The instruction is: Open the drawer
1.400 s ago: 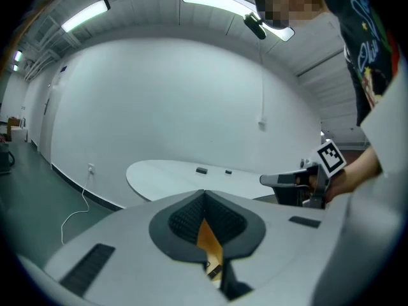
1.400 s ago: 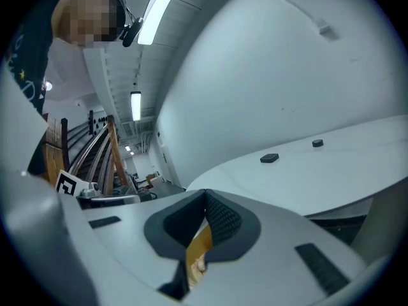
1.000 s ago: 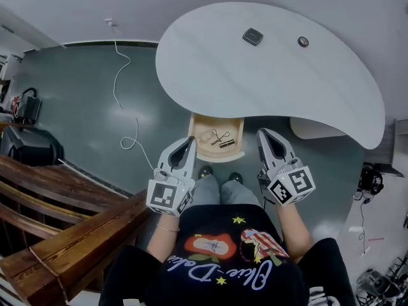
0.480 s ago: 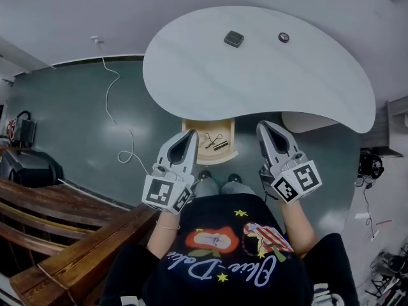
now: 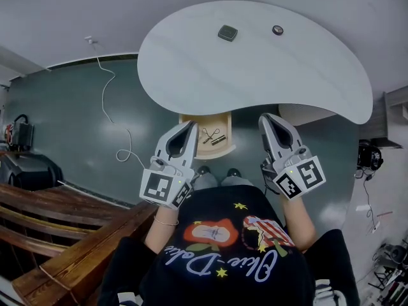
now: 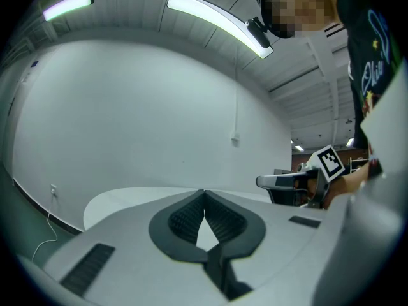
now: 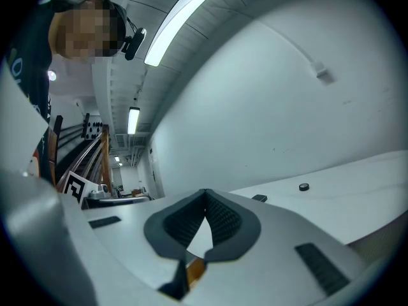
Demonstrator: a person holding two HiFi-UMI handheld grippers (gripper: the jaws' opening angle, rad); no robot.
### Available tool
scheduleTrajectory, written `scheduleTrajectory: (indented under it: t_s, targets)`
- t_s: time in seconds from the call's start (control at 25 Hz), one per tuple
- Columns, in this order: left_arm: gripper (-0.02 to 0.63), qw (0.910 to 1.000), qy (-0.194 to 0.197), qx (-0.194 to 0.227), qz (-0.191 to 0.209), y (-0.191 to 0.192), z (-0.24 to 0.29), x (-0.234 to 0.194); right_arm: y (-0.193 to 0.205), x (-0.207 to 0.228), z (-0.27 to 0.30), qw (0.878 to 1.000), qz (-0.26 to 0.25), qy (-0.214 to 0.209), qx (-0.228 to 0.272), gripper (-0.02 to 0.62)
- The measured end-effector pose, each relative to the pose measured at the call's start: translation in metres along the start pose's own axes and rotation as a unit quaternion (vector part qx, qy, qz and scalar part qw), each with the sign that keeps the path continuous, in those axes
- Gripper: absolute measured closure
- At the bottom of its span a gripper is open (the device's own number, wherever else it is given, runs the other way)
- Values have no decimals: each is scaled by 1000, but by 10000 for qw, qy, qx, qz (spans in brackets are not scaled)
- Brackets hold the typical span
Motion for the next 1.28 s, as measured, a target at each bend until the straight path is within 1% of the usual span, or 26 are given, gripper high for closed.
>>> scheduleTrajectory:
  t_s: [0.72, 1.28]
  targets:
    - [601, 9999, 108, 6, 35, -5, -5, 3, -6, -5, -2, 9999, -139, 26, 66, 595]
    - [601, 10000, 96, 6, -1, -3, -10, 7, -5, -10, -5, 9998, -196, -50, 31, 595]
Point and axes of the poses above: the fingertips, and each gripper's own axes: z forward along the fingers, x to its right, y out of its underside, the point moved 7 cm from there along -z, backward along the fingers, and after that the axes turned 9 degrees about y, right-handed, at the moved point
